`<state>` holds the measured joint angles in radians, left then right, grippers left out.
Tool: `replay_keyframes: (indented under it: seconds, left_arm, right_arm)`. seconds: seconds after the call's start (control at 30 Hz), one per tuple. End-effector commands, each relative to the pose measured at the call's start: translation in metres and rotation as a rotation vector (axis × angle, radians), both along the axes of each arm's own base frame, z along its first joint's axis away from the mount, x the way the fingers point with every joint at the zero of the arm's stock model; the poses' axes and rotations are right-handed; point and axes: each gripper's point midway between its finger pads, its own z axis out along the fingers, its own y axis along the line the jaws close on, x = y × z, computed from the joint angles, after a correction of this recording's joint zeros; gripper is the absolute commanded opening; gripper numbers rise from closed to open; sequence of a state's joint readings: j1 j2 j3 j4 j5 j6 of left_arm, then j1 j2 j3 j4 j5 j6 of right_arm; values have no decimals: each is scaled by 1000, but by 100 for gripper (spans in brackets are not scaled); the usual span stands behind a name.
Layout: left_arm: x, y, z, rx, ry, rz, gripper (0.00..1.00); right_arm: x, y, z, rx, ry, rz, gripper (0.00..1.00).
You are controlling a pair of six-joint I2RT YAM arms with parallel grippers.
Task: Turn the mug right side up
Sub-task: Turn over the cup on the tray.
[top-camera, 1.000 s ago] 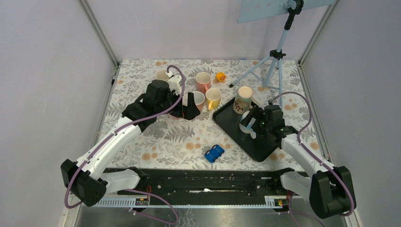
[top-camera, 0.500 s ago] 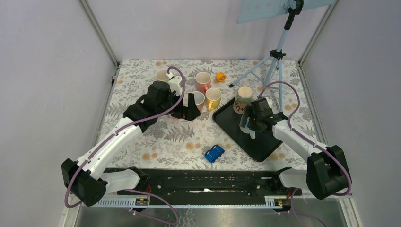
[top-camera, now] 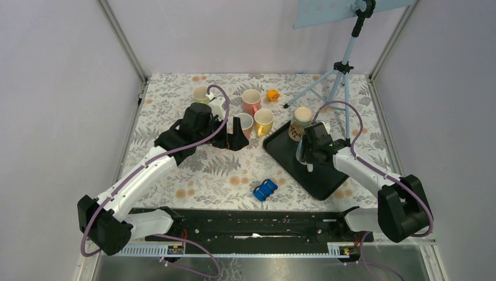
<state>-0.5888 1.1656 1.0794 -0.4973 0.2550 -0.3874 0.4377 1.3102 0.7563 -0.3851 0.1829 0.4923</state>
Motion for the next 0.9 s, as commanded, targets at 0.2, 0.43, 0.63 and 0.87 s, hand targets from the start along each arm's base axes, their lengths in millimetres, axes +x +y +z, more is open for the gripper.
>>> replay_keyframes:
  seconds: [0.2,0.43,0.63,0.87]
  left_arm:
    - [-2,-9,11,-92,-27,3,99]
    - [-2,-8,10,-92,-29,5,99]
    - [-2,-7,8,-96,-24,16,99]
    - [-3,-10,10,-117,-17,11,99]
  right_arm:
    - [6,-2,-1,-61,9,2,46]
    - [10,-1,-2,-71,16,-5,38]
    - [10,-1,-1,-68,15,-8,31]
    - [8,-3,-3,-78,27,-23,36]
